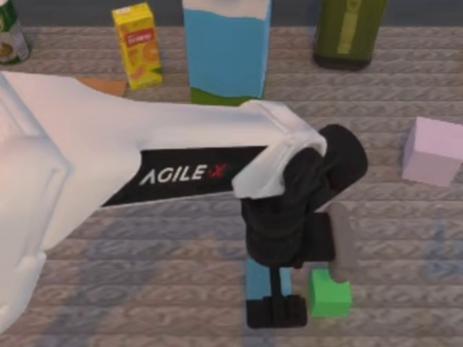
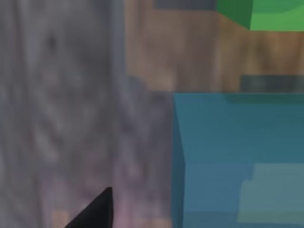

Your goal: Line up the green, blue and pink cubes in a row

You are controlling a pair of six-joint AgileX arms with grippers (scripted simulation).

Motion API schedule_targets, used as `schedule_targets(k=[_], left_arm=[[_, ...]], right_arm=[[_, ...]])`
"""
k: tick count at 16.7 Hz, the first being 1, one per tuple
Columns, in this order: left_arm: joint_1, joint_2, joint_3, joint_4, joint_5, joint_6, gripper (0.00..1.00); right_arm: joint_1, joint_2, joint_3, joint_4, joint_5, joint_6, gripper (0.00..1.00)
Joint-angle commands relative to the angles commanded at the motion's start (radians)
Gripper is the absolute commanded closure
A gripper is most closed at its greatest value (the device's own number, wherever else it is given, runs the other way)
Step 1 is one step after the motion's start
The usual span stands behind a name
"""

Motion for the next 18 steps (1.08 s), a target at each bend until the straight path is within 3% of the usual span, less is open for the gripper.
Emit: schedule_targets(k=[7, 13, 18], left_arm=[[0.018, -0.066, 0.139, -0.209, 0.000, -0.003, 0.00], [0.027, -0.089, 0.113, -0.189, -0.002, -0.010, 0.00], [0.151, -0.321, -0.085, -0.053, -0.014, -0.083, 0.00]], right_arm=[[0.000, 0.000, 0.000, 0.000, 0.000, 0.000, 0.00], [0.003, 0.030, 0.030, -0.023, -0.002, -0.021, 0.00], [0.017, 0.289, 0.283, -0.196, -0.003, -0.181, 0.00]])
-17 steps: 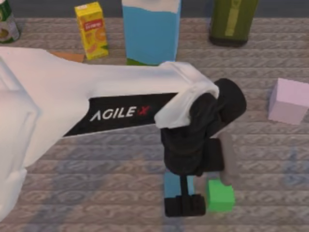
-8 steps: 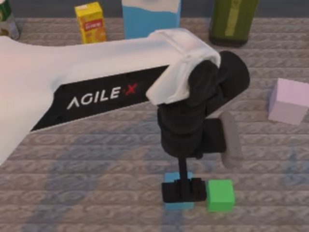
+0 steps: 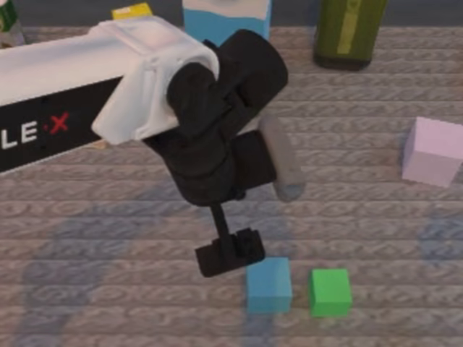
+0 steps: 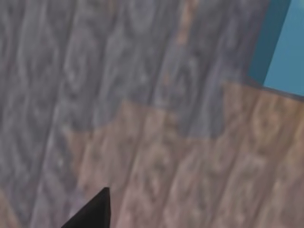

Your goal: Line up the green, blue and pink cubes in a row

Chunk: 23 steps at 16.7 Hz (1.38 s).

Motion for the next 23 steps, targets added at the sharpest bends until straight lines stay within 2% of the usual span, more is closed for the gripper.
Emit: schedule_targets(k=[10, 14, 18, 23], left_arm=[[0.456, -0.956, -0.800, 0.490, -0.011, -0.291, 0.00], [0.615, -1.305, -1.090, 0.692, -0.008, -0.396, 0.00], [0.731, -1.559, -1.280, 0.872, -0.001, -0.481, 0.00], [0.805, -1.735, -1.383, 1.007, 0.007, -0.542, 0.00]], right_arm=[[0.039, 1.086, 0.905, -0.603, 0.009, -0.541, 0.00], [0.055, 1.465, 1.229, -0.831, 0.011, -0.745, 0.00], [0.067, 1.760, 1.504, -1.000, 0.010, -0.902, 0.00], [0.073, 1.947, 1.688, -1.106, 0.007, -1.006, 0.00]])
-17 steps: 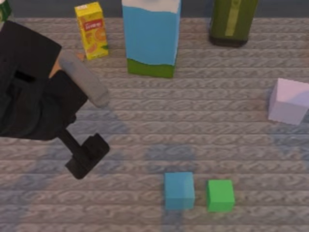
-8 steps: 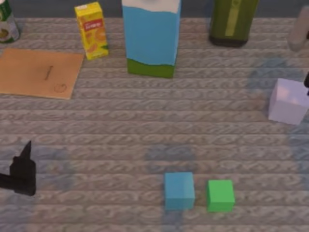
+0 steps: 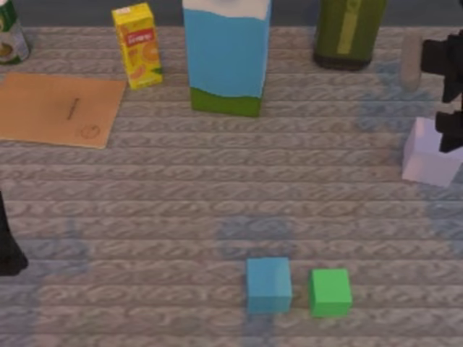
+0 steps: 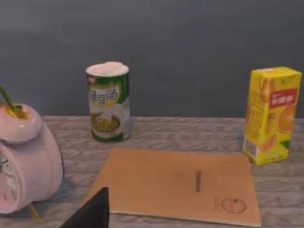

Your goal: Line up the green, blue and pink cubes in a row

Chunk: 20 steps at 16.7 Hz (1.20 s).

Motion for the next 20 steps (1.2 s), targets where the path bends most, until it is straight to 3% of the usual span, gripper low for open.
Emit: schedule_targets(k=[8, 15, 20], left_arm=[[0.003, -0.009, -0.004, 0.007, 0.000, -0.003, 0.00], [0.003, -0.009, -0.004, 0.007, 0.000, -0.003, 0.00], [0.003, -0.009, -0.004, 0.007, 0.000, -0.003, 0.00]], right_arm=[[-0.003, 0.010, -0.010, 0.014, 0.000, -0.005, 0.00], [0.002, 0.070, -0.209, 0.281, 0.000, -0.002, 0.00], [0.002, 0.079, -0.233, 0.309, 0.001, -0.002, 0.00]])
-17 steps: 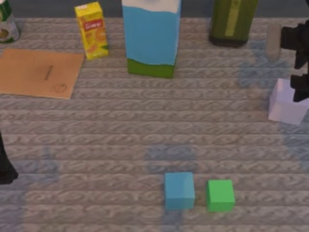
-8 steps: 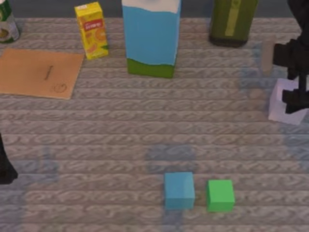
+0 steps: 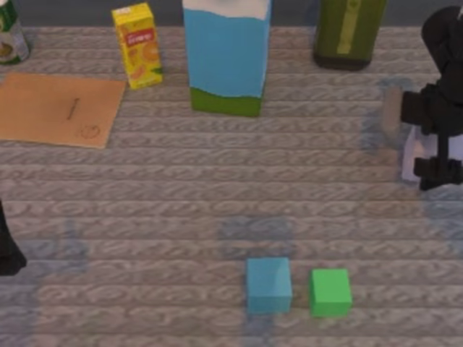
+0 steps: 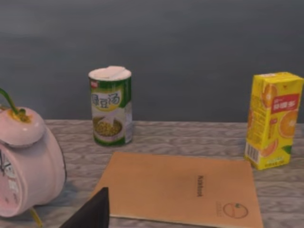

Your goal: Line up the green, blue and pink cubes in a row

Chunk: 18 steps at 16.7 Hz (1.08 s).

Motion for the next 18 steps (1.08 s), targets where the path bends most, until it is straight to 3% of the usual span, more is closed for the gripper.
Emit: schedule_targets(k=[13, 18], left_arm=[[0.000, 0.000, 0.000, 0.000, 0.000, 0.000, 0.00], [0.000, 0.000, 0.000, 0.000, 0.000, 0.000, 0.00]], right_arm=[[0.000, 0.000, 0.000, 0.000, 0.000, 0.000, 0.98], [0.000, 0.000, 0.000, 0.000, 0.000, 0.000, 1.00]])
